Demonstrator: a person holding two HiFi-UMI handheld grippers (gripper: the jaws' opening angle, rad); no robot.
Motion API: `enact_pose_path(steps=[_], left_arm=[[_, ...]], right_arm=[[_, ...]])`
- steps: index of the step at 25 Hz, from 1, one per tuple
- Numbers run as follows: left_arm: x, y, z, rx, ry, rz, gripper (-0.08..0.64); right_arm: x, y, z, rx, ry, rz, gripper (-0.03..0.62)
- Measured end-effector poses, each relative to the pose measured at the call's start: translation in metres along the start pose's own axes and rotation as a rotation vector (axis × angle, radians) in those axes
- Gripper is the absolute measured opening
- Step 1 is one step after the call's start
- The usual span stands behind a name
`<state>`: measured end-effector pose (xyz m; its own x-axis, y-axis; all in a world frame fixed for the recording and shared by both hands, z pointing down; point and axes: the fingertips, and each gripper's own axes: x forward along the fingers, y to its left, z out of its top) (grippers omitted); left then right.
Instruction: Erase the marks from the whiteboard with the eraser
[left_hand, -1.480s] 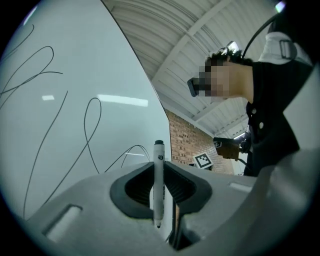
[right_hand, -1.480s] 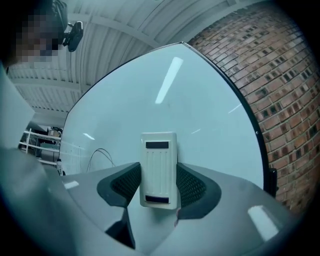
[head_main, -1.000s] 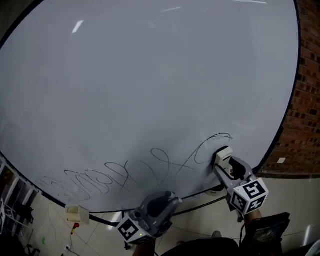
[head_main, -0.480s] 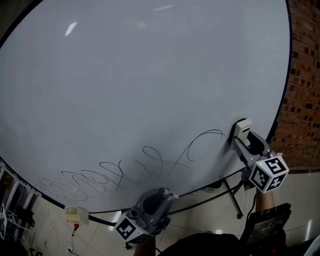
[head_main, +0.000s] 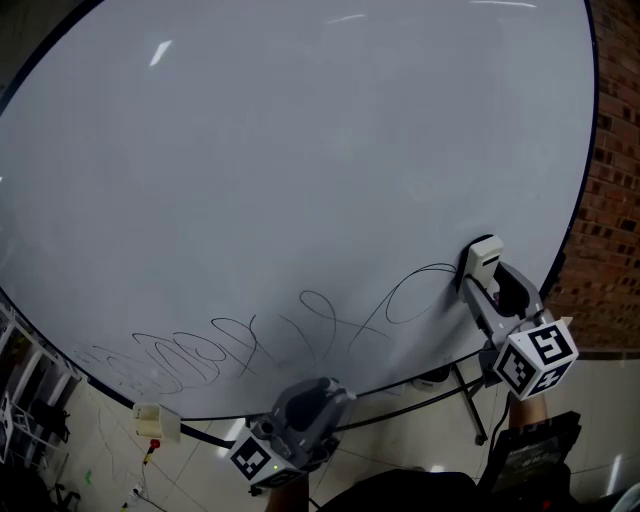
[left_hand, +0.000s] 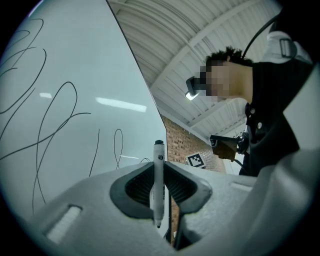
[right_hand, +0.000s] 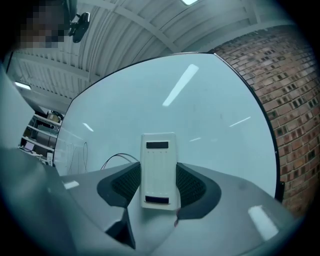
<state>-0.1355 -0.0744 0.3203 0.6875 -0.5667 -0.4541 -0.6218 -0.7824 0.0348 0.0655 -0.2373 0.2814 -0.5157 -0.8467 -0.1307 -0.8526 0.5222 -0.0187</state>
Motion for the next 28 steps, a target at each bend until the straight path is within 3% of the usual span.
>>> enact_pose_path(steps=[9, 13, 17, 25, 28], left_arm=[[-0.002, -0.001, -0.002, -0.008, 0.016, -0.013, 0.061], [0.001, -0.002, -0.004, -0.012, 0.020, -0.023, 0.061], [0.004, -0.005, -0.006, -0.013, 0.022, -0.026, 0.061], [-0.002, 0.000, -0.003, -0.007, 0.007, 0.008, 0.061], [-0.004, 0.003, -0.003, -0.005, 0.007, 0.022, 0.061]], right_arm=[[-0.001, 0.044, -0.109, 0.057, 0.229, 0.104, 0.225], [-0.005, 0.041, -0.129, 0.058, 0.274, 0.103, 0.225], [-0.004, 0.029, -0.101, 0.054, 0.229, 0.083, 0.225], [0.002, 0.004, 0.032, 0.052, -0.022, 0.069, 0.225], [0.004, 0.007, 0.041, 0.048, -0.048, 0.065, 0.225]])
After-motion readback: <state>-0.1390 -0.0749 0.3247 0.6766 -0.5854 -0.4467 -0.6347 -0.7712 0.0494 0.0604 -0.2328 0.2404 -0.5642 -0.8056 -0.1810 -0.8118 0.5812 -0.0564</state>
